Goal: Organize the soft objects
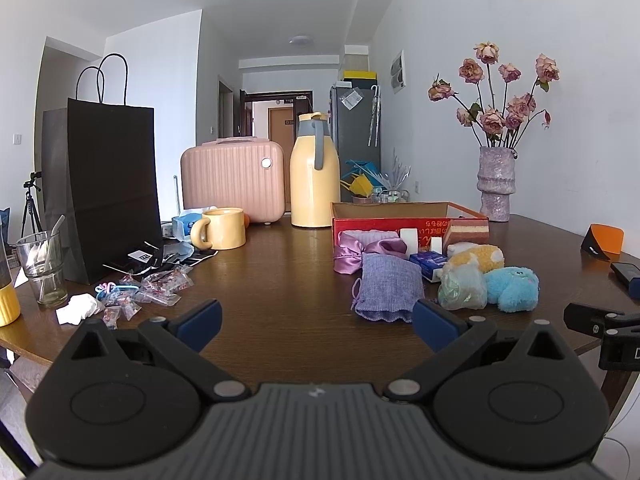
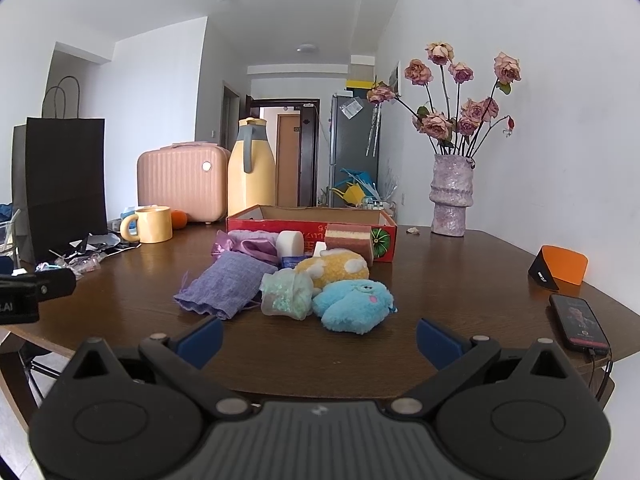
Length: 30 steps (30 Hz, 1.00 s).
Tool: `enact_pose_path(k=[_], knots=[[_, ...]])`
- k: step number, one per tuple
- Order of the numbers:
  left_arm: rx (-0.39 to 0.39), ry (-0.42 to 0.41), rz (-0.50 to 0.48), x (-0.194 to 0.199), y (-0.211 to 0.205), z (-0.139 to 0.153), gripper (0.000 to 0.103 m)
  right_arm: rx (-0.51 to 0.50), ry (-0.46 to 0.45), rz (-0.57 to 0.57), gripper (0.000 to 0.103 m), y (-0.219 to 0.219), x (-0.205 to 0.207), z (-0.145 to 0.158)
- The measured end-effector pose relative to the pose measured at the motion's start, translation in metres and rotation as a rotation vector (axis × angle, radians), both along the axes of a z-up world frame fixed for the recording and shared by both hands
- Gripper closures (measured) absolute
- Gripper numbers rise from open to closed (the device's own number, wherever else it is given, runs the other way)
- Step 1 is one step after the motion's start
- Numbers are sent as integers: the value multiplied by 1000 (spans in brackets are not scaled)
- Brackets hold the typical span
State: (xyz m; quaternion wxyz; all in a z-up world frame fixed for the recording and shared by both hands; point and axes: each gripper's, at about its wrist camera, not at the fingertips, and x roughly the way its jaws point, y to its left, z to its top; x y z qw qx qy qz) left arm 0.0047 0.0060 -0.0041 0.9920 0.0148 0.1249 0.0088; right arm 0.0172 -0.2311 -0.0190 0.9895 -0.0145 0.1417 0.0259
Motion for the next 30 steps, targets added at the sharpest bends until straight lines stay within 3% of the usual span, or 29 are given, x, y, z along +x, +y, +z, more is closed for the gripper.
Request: enact_pose_path(k=[18,23,30], knots=[[12,10,2,6,-3,-3,0,-7,0,-8,0,-1,7,-3],[-7,57,28,22,2,-8,0,-21,7,-15,0,-3,24,-4],[-1,41,26,49,5,-13,0,110,8,91,0,-13,63,0]])
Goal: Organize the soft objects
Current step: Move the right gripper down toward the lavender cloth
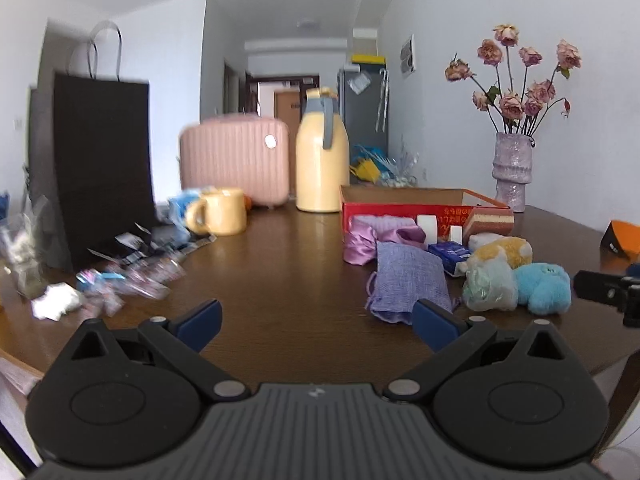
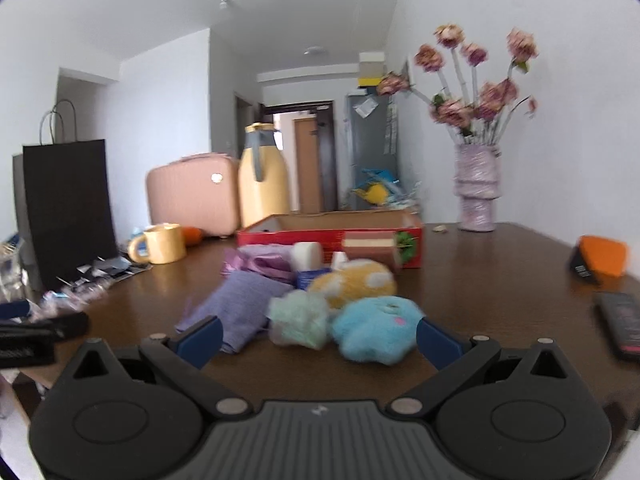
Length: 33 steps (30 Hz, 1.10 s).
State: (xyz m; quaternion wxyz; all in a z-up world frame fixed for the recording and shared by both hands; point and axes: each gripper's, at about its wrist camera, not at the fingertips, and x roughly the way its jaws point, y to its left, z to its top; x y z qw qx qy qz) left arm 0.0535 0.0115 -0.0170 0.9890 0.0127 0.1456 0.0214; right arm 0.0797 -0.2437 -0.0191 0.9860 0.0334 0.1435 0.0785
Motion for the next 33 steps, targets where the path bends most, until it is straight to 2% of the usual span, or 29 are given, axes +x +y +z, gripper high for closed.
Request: enact_pose_path(k=[3,6,9,13,18,19,20,21,22,24,25,26,29,30,33], knots=[[-53,46,-32,26,3,0,0,4,80,83,1,8,25,3],[-46,64,-48,56,1,2,0,93,137,175,10,17,47,0],[-31,57,-16,82,5,4,0,38,179,235,18,47,74,-10],[-17,51,46,108,22,4,0,-7,198,236,20,82,109,-18],[-14,68,78,122,40,2,0,-101,237,118,19,116,152,-21],[-14,68,80,124,43,1,0,-127,256,122,26,117,159,-24],[-15,69,81,125,45,1,0,-144,266,138,45,120,162,-28],[-17,72,80,126,47,0,0,-154,283,158,54,122,164,-31],[-18,75,78,127,47,-1,0,-161,276,169,56,121,163,-33],[-21,83,76,129,48,-3,0,-186,254,214,70,120,154,-34],[-22,85,73,130,48,-4,0,-193,248,240,85,118,148,-34],[-23,85,70,131,49,-5,0,-205,248,268,92,116,142,-33],[-27,92,54,133,46,-6,0,-259,249,409,88,102,116,-31],[-27,93,43,133,44,-7,0,-283,249,404,86,96,111,-30],[-19,107,12,137,33,-9,0,-267,274,254,81,69,114,-26]])
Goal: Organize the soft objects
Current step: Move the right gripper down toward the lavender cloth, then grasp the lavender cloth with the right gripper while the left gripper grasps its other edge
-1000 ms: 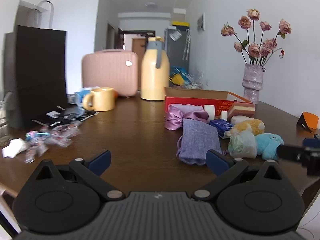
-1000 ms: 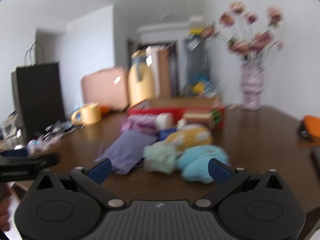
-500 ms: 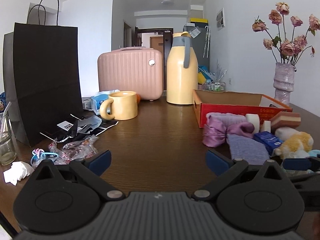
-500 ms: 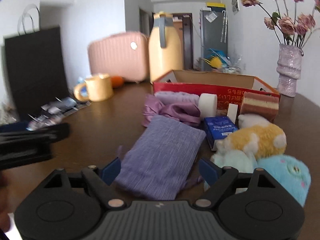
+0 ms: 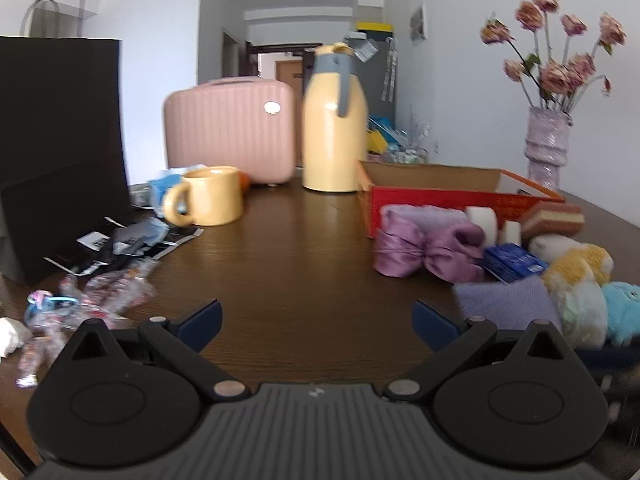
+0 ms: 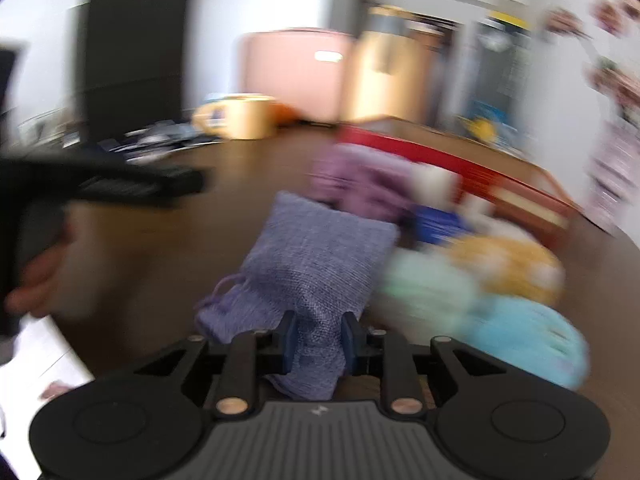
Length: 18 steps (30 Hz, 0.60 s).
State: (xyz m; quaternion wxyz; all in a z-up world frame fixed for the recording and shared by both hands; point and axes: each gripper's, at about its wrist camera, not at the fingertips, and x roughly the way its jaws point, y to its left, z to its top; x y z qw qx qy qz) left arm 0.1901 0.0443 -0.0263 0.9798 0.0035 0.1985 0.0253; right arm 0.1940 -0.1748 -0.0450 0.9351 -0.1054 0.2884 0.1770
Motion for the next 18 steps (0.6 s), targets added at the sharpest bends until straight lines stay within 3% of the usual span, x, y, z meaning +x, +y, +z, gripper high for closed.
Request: enact_pose_path(k=[2,7,10,12,13,15,16,18], knots=[[-2,11,-21,3,-9,-2,0,5,-16,-74,79,-15,3,3],[-41,26,-141,6,-28,1,0,68,-43,-116,78,-30,-6,14],[-84,38,-205,20,-35,7,0,168,-10,-123,76,-40,-18,15],[-113,69,-272,37,-42,10,1,198,15,-129,70,-44,-22,10],[-124,88,-298,43,-46,10,6,198,23,-135,63,-45,-24,6],[-149,128,-367,58,-55,8,30,201,23,-153,58,-47,-23,-1],[-154,140,-391,64,-59,4,49,202,22,-153,58,-47,-24,-3],[-150,194,-433,69,-64,-3,56,194,19,-153,58,-45,-21,-7]])
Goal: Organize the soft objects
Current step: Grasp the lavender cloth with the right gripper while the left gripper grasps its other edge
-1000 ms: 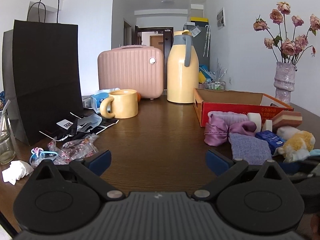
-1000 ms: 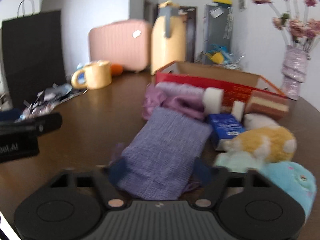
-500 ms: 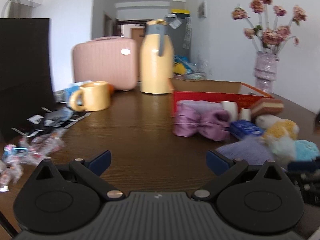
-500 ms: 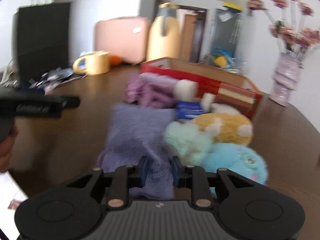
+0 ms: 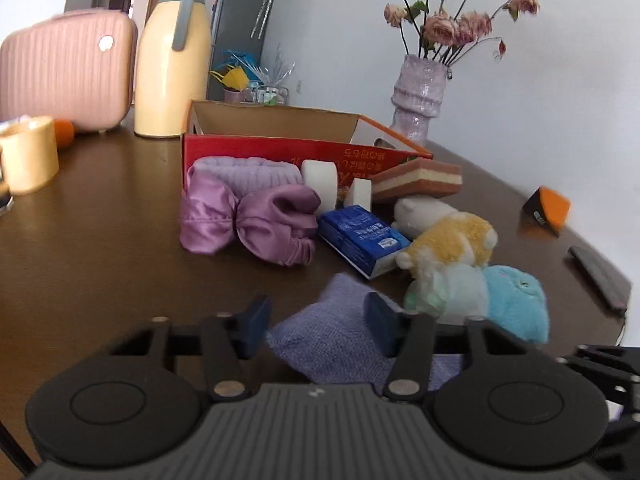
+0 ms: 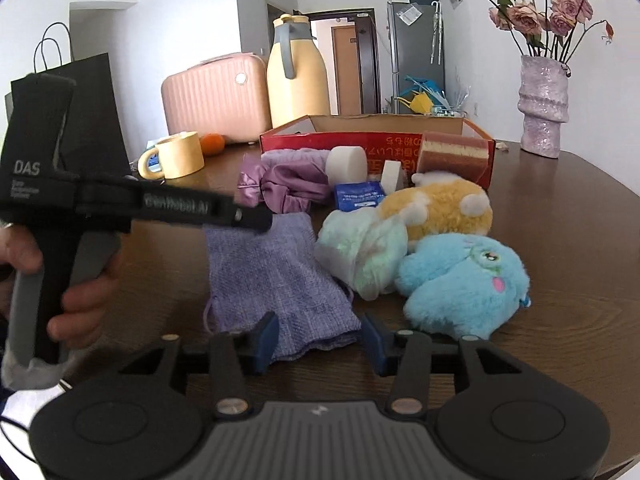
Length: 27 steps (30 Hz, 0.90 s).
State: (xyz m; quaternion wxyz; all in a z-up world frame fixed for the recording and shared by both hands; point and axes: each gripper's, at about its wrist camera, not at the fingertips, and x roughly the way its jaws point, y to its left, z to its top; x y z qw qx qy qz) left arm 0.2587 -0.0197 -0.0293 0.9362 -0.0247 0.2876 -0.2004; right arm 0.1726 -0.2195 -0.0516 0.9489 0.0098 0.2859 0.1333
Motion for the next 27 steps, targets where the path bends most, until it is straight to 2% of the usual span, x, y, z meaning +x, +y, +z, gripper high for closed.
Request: enact_pose_path(k=[2,6,7,10,13,16,18,19,21,23,25,27], knots=[[-30,13,-3,-6,5,-6,73,-40,-10,-12,59,3,4,-2],[-44,36,40,-37,17,-7,73,-87,-34,-62,60,1,15,-3],[-44,43,50,-48,19,-8,70,-77,-34,-65,60,-1,17,-2],[-55,70,46,-72,23,-13,51,-9,-32,-61,59,-6,21,0],[-89,34,72,-79,34,-5,33,73,-21,-70,59,-11,24,3],[-118,-24,129,-67,40,3,34,141,-18,-70,59,-15,24,4],[-106,-17,130,-51,39,3,43,161,-6,-73,59,-15,24,3],[-102,-3,120,-43,38,0,52,166,-2,-74,58,-15,23,2],[-96,28,94,-31,33,-7,57,171,2,-77,58,-14,23,0],[-133,51,76,-29,33,-12,71,171,11,-89,58,-12,26,-4],[-155,64,54,-31,33,-13,80,172,22,-94,59,-11,28,-9],[-145,65,33,-36,30,-12,88,128,2,-89,63,-4,27,-10]])
